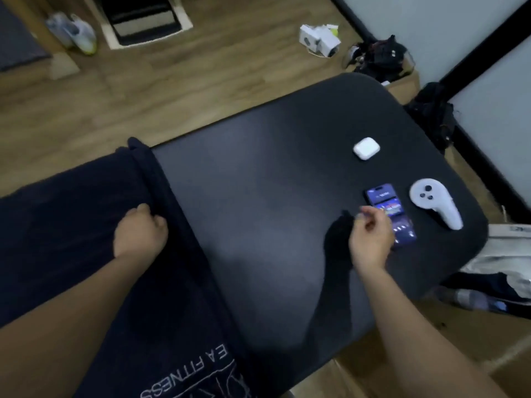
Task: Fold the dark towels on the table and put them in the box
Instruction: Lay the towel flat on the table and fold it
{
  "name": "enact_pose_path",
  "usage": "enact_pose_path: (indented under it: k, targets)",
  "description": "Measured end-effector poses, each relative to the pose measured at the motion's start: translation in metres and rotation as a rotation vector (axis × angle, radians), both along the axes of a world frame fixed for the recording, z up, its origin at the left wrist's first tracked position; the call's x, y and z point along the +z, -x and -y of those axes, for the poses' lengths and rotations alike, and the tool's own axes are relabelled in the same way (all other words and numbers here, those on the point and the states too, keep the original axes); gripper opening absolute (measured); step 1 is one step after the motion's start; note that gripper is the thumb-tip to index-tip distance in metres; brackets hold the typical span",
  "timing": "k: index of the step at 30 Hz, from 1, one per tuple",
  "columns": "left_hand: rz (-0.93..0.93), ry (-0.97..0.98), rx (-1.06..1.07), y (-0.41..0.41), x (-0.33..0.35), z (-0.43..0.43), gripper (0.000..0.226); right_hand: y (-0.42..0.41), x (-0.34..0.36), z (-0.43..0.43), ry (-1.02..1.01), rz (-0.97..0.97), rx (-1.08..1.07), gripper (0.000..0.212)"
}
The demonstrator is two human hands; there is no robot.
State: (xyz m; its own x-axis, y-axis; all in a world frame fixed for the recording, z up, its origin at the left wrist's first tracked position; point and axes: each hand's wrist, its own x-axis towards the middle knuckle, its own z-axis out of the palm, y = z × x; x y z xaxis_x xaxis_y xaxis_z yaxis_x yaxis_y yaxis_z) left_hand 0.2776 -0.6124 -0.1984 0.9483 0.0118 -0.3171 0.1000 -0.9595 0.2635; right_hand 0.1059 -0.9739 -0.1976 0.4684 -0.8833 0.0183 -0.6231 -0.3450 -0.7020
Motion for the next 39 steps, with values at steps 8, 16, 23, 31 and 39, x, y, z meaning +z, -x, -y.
enact_pose_path:
  k: [8,16,23,31,39]
  targets:
    - [0.118,0.351,0.214,-0.009,0.021,-0.004,0.020,-0.082,-0.005,-0.240,-0.710,-0.308,0.931,0.037]
    - [-0.104,-0.028,0.136,-0.056,0.004,-0.006,0.040,-0.100,-0.014,-0.270,-0.782,-0.451,0.878,0.046]
    - [-0.041,-0.120,0.049,-0.116,0.018,-0.007,0.027,-0.105,-0.018,-0.267,-0.846,-0.452,0.864,0.055]
    - [0.137,0.016,-0.044,-0.093,0.013,-0.002,0.025,-0.106,-0.019,-0.260,-0.916,-0.411,0.837,0.058]
    - [-0.097,0.175,0.126,-0.132,0.012,0.006,0.023,-0.073,-0.028,-0.261,-0.853,-0.367,0.868,0.017]
